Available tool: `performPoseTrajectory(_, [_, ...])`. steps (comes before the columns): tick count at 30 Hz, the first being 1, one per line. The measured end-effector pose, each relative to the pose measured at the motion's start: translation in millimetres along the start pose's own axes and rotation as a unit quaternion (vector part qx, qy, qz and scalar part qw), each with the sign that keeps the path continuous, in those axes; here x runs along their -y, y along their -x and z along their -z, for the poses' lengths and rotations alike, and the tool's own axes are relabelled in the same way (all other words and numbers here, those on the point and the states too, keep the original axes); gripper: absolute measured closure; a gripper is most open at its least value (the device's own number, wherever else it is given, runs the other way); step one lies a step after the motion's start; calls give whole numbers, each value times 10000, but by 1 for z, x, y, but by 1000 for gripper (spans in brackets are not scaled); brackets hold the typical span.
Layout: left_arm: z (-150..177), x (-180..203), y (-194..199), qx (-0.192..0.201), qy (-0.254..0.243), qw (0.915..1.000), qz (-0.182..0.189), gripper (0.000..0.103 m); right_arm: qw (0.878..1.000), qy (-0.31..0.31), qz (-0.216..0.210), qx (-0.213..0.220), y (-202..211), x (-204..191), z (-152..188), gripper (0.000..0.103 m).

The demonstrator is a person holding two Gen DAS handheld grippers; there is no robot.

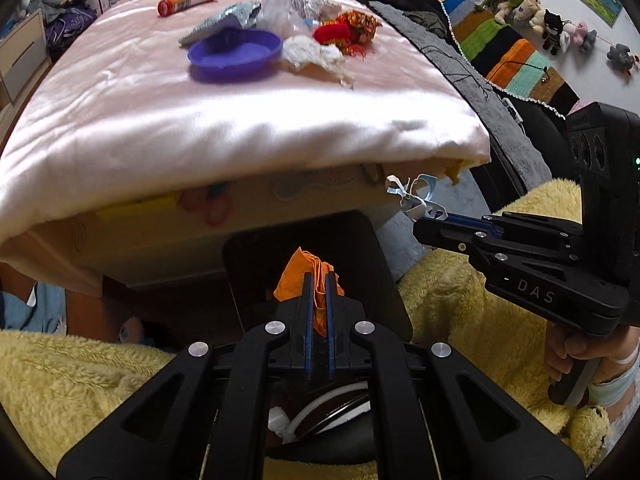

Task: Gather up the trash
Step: 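Lower the orange cloth and ribbon into the bin and open both tools, then grasp the purple plate with the left tool while the right tool grasps the crumpled tissue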

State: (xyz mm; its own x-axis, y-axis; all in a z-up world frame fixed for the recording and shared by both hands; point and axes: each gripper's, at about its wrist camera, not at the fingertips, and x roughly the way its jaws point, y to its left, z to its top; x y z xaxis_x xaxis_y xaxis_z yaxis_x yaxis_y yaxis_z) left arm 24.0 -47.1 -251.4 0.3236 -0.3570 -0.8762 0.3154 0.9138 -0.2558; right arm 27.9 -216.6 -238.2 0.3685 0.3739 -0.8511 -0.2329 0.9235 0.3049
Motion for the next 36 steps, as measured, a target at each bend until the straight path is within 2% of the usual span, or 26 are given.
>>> performPoseTrajectory(4, [12, 0, -20, -332, 38, 9994, 53, 99, 9995, -119, -33, -293, -16, 3, 10, 90])
performPoseTrajectory(8, [16, -3, -28, -480, 128, 9987, 100, 97, 9986, -213, -110, -462, -23, 4, 12, 87])
performPoseTrajectory(9, [16, -4, -28, -495, 146, 9986, 124, 96, 9985, -224, -113, -487, -24, 4, 12, 87])
performPoseTrajectory(11, [17, -5, -30, -511, 166, 9985, 143, 87, 9982, -238, -114, -536, -25, 4, 11, 85])
performPoseTrajectory(12, [17, -5, -30, -520, 167, 9984, 135, 85, 9980, -250, -120, -563, -26, 5, 11, 75])
performPoseTrajectory(13, [16, -4, -30, -532, 166, 9984, 113, 82, 9979, -271, -137, -579, -26, 5, 11, 61])
performPoseTrajectory(15, [15, -2, -30, -543, 144, 9984, 48, 78, 9978, -303, -155, -561, -25, 6, 11, 53])
performPoseTrajectory(17, [14, -1, -28, -520, 99, 9986, -46, 70, 9979, -339, -147, -536, -24, 8, 9, 53])
performPoseTrajectory(18, [13, -2, -27, -496, 69, 9987, -93, 68, 9980, -373, -143, -496, -21, 10, 8, 53])
performPoseTrajectory(20, [11, -3, -22, -432, -12, 9989, -201, 50, 9982, -435, -124, -388, -16, 17, 5, 52])
performPoseTrajectory(23, [6, -8, -11, -259, -147, 9987, -408, 37, 9989, -456, -108, -84, -1, 21, -2, 46])
performPoseTrajectory(25, [0, -13, -1, -111, -140, 9985, -516, 34, 9989, -408, -123, 175, 11, 20, -9, 40])
performPoseTrajectory(29, [-18, -26, 25, 320, 22, 9975, -623, 27, 9981, -201, -90, 567, 27, 15, -28, 40])
performPoseTrajectory(36, [-57, -44, 41, 667, 176, 9942, -825, 24, 9967, 307, -31, 753, 19, -2, -73, 41])
